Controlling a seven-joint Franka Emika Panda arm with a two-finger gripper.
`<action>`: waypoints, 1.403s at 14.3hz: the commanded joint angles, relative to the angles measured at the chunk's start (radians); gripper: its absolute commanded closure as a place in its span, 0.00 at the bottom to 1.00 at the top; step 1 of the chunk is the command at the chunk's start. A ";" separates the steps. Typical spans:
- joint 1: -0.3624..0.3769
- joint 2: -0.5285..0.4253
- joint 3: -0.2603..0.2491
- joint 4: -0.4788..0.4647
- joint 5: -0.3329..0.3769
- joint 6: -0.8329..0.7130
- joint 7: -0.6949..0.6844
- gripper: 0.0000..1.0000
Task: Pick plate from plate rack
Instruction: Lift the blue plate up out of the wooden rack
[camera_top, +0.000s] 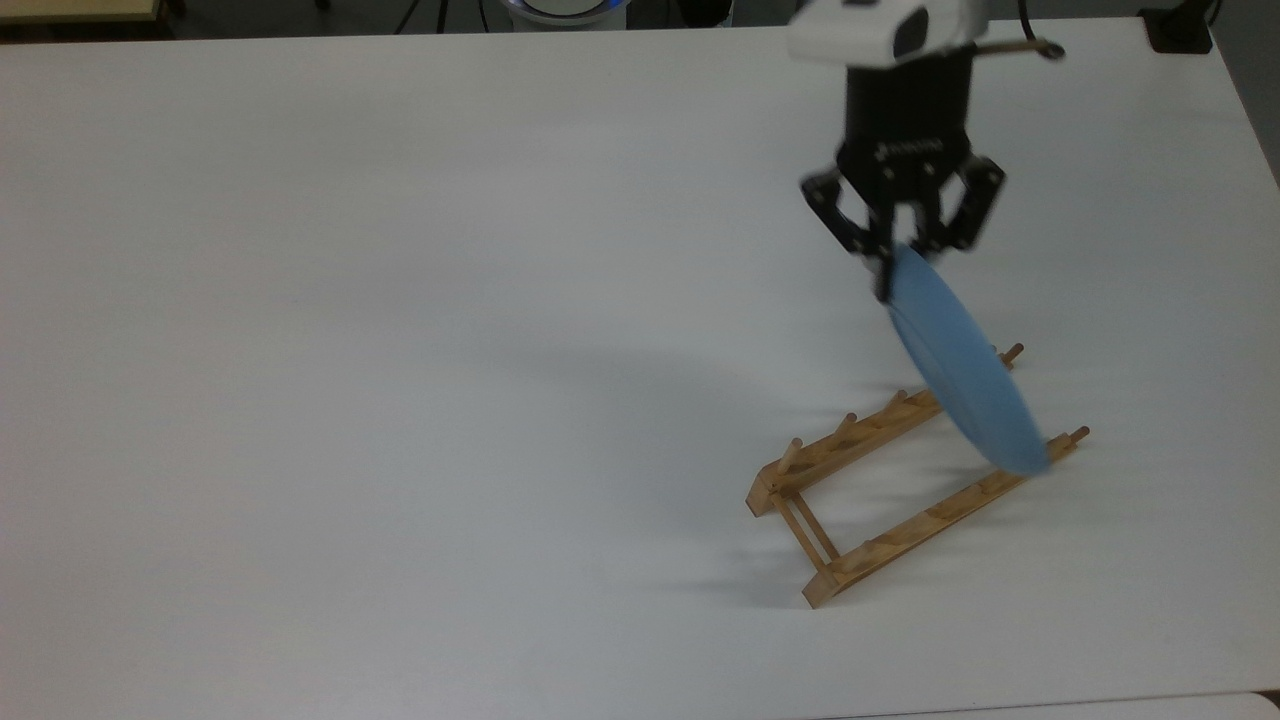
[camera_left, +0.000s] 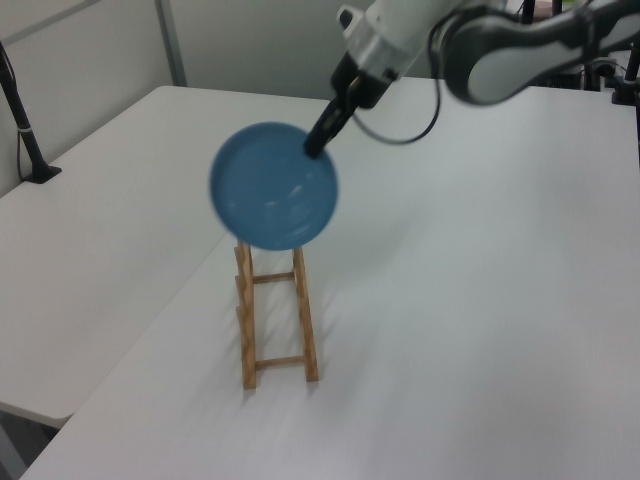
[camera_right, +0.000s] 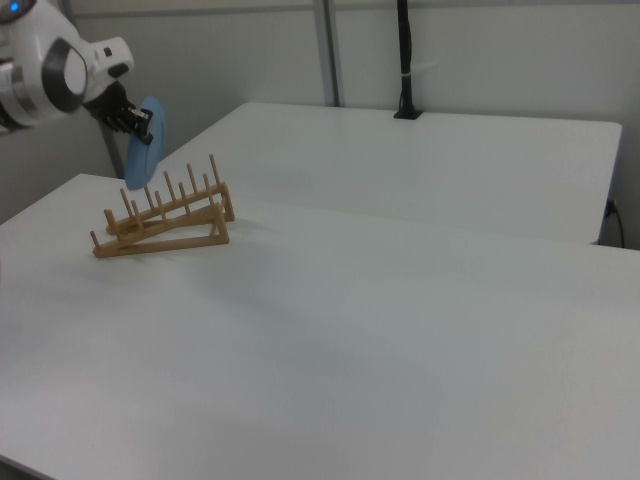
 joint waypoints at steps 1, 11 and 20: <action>-0.072 -0.154 0.011 -0.047 0.114 -0.310 -0.225 1.00; -0.508 -0.231 -0.009 -0.084 0.307 -0.779 -0.862 1.00; -0.658 -0.119 -0.041 -0.265 0.305 -0.590 -1.004 1.00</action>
